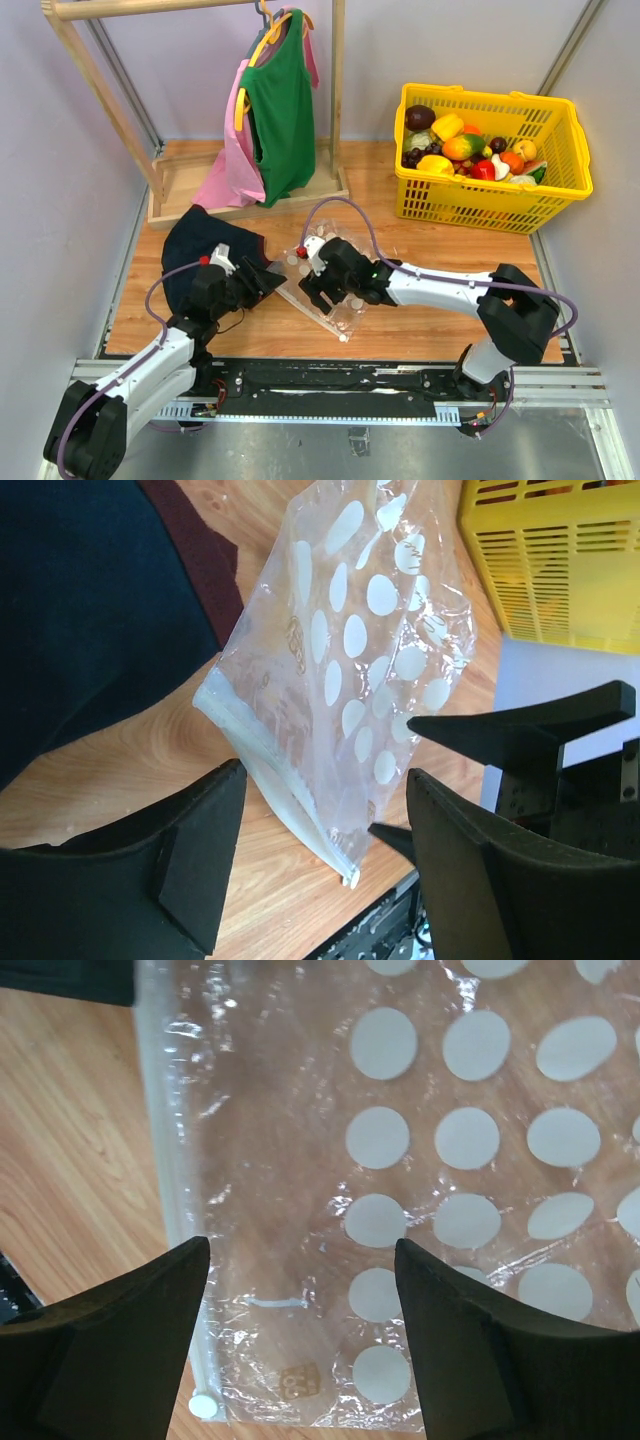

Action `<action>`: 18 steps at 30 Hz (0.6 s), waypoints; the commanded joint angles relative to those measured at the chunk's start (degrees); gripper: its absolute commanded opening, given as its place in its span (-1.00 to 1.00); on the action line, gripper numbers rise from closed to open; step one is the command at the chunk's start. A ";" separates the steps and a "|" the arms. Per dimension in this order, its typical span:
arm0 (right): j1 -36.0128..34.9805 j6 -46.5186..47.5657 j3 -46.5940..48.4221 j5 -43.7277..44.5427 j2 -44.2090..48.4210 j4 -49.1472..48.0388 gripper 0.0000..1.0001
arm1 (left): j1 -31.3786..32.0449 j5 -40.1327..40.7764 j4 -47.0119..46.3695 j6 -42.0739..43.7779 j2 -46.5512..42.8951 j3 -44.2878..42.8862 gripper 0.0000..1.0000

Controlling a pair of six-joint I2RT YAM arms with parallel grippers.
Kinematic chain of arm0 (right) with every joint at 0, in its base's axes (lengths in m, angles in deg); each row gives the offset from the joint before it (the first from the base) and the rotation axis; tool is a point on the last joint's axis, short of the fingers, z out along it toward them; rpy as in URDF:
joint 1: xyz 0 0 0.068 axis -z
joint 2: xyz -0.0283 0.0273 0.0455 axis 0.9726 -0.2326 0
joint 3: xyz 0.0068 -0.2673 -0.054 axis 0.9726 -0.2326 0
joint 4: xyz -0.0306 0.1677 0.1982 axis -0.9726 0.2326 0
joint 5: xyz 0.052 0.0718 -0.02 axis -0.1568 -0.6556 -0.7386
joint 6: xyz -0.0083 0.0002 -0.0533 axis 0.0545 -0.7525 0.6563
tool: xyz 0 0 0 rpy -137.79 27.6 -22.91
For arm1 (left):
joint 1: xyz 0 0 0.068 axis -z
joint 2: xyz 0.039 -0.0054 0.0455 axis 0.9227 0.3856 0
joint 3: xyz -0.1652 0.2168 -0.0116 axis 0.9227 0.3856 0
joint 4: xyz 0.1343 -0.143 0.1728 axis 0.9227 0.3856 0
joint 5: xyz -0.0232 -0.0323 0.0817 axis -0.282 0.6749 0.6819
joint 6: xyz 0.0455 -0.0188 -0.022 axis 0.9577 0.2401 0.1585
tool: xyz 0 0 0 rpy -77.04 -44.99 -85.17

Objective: Place the food in the zip-top bag and seal the zipper
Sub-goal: Pick up the zipper food storage bag at the center of the board.

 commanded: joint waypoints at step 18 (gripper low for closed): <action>-8.54 4.66 4.67 8.46 -7.48 -1.81 0.48 | 0.38 -2.44 -4.84 -1.23 0.49 0.71 0.32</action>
